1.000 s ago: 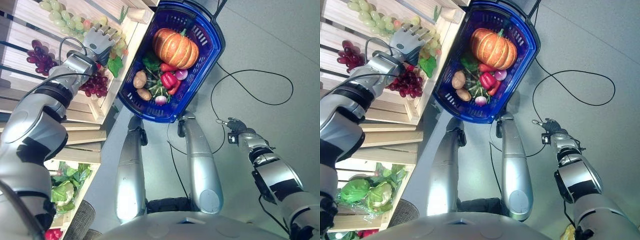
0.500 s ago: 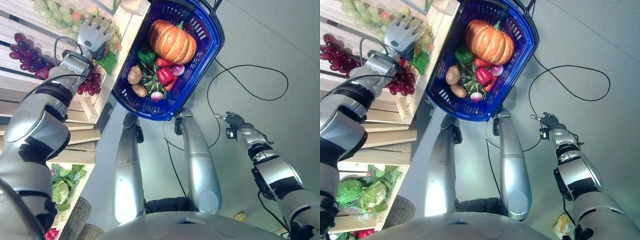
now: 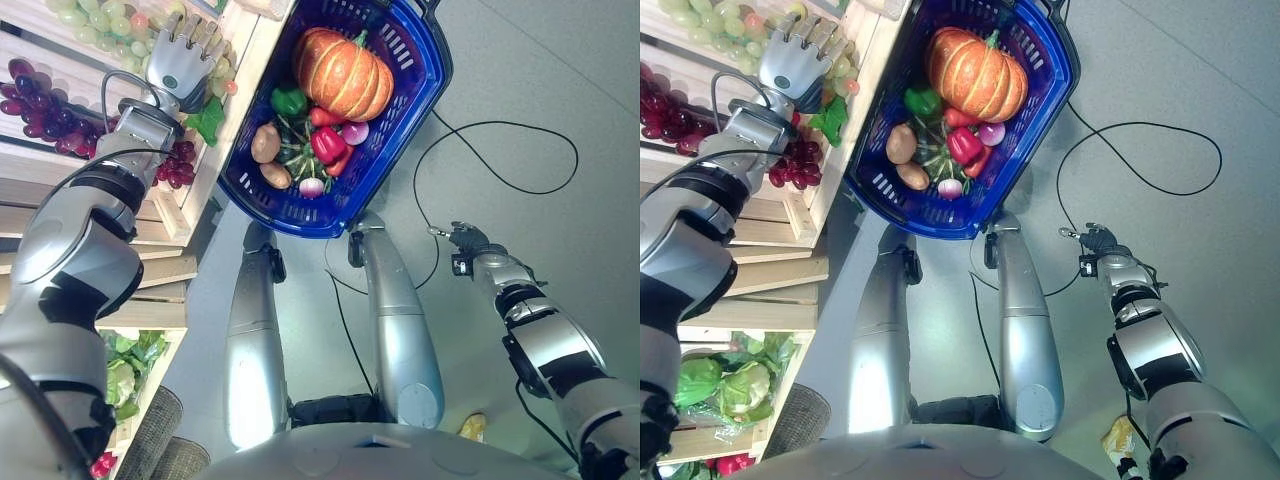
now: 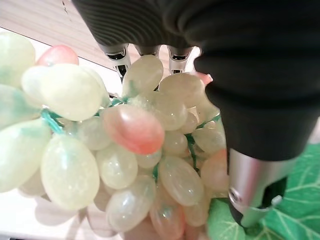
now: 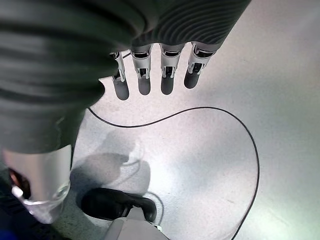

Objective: Pick up fruits and vegetables into the basket

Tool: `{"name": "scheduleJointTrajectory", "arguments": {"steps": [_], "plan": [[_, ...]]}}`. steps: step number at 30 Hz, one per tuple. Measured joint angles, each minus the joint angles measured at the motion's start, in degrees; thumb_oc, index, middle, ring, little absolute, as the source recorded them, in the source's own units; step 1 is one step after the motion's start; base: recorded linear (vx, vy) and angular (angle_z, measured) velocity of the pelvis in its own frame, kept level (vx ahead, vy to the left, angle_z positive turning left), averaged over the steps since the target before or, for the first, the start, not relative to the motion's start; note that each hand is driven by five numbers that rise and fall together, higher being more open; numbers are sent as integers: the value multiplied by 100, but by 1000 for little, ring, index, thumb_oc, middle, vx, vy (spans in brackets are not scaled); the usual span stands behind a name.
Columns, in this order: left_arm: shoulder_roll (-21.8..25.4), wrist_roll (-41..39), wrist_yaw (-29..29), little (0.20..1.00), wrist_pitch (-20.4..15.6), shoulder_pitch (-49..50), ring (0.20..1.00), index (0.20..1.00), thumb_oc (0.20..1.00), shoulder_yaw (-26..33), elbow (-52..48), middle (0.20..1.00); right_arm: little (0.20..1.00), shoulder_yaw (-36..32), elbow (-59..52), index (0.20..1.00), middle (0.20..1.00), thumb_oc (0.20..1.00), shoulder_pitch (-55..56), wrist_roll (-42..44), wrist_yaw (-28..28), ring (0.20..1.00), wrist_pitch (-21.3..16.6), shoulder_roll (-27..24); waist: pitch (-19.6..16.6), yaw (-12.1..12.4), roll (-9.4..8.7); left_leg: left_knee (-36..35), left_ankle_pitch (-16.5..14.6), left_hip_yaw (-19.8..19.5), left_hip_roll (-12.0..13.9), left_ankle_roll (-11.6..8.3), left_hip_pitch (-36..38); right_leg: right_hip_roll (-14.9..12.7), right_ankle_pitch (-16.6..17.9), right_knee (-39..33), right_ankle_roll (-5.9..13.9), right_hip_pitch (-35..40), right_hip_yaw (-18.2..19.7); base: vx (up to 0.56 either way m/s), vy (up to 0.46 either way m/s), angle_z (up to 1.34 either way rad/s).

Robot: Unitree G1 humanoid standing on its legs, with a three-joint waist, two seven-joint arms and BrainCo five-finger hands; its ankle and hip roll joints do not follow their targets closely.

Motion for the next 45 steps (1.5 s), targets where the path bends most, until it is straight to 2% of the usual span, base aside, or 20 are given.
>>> {"name": "scheduleJointTrajectory", "arguments": {"steps": [2, 3, 4, 5, 14, 24, 28, 31, 33, 37, 42, 45], "plan": [[-23, 69, 0, 1000, 25, -11, 1000, 1000, 1000, 1, 39, 1000, 1000, 30, 0, 1000, 1000, 1000, -53, 0, 0, 1000, -1, -1, 0, -1, 0, 0, 0, -5, 1, 0, -2, 1, 0, 0, 0, 0, -4, 0, 0, 0], [-33, 135, -1, 915, 54, -15, 915, 915, 915, 1, 60, 915, 1000, 45, 0, 1000, 1000, 1000, -78, 1, 0, 1000, -11, 0, 0, -1, 0, 0, 0, -7, 2, -1, -1, 1, 0, 0, 0, 0, -5, 0, 0, 0], [-42, 163, -6, 310, 91, -20, 310, 310, 310, 0, 76, 310, 1000, 50, 0, 1000, 1000, 1000, -96, 1, 0, 1000, -21, 0, 0, -1, 0, 0, 0, -10, 3, -1, -2, 3, 0, 0, 0, 0, -7, 0, 0, 0], [-56, 169, -23, 200, 125, -24, 200, 200, 200, 1, 83, 200, 1000, 50, 0, 1000, 1000, 1000, -106, 1, 0, 1000, -24, 0, 0, -1, 0, -1, 0, -15, 3, -1, -2, 3, 0, 0, 0, 0, -9, 0, 0, 0], [-122, 279, -279, 200, 360, -226, 200, 200, 200, 6, 85, 200, 1000, 80, -1, 1000, 1000, 1000, -146, 5, -2, 1000, -19, -7, -1, -21, 0, -1, -4, -21, 3, -7, -1, 10, 0, -10, 1, -1, -8, 0, 0, 0], [-123, 266, -425, 200, 373, -231, 200, 200, 200, 76, 84, 200, 1000, 79, -2, 1000, 1000, 1000, -168, 82, -1, 1000, -24, -23, -1, -9, 1, 0, -10, -3, 5, -17, 14, 31, 0, -9, 1, -2, 6, 0, 0, 0], [-124, -92, -456, 200, 371, -225, 200, 200, 200, 80, 84, 200, 1000, 79, -6, 1000, 1000, 1000, -189, 123, -1, 1000, -27, -23, -1, -9, 1, 1, -3, 7, 6, -29, 30, 38, 5, -2, -6, 0, 19, 0, 0, 0], [-162, -1474, -361, 200, 240, -118, 200, 200, 200, 365, 75, 200, 1000, 76, -8, 1000, 1000, 1000, -225, 230, -35, 1000, -168, -22, -1, -8, 1, -1, 6, 8, 19, -42, 103, 58, 17, -7, -25, 65, 27, 0, 0, 0], [-171, -2699, -350, 200, -46, 18, 200, 200, 200, 911, 19, 200, 1000, 66, -29, 1000, 1000, 1000, -217, 334, -125, 1000, -349, -34, -1, 1, 1, -16, 10, 4, 36, -56, 195, 73, 17, -17, -24, 157, 21, -3, -31, -1], [-146, -4387, -428, 200, -502, 293, 200, 200, 200, 1773, -301, 200, 1000, -50, -387, 1000, 1000, 1000, -105, 589, -281, 1000, -702, -102, -2, 115, 2, -213, 62, -3, 83, -120, 405, 88, 13, -39, -23, 285, 0, -8, -33, 1], [-133, -5638, -631, 200, -882, 889, 200, 200, 200, 2616, -699, 200, 1000, -197, -1036, 1000, 1000, 1000, -38, 842, -599, 1000, -1015, -102, -2, 208, 2, -369, 194, -100, 80, -161, 507, 96, 13, -77, -26, 397, -142, -15, -25, 8], [-135, -6079, -737, 200, -1059, 1071, 200, 200, 200, 2798, -806, 200, 1000, -235, -1336, 1000, 1000, 1000, -50, 892, -731, 1000, -1097, -109, -1, 316, 2, -407, 225, -108, 76, -160, 528, 92, 13, -71, -28, 402, -153, -4, 0, 5]]}}
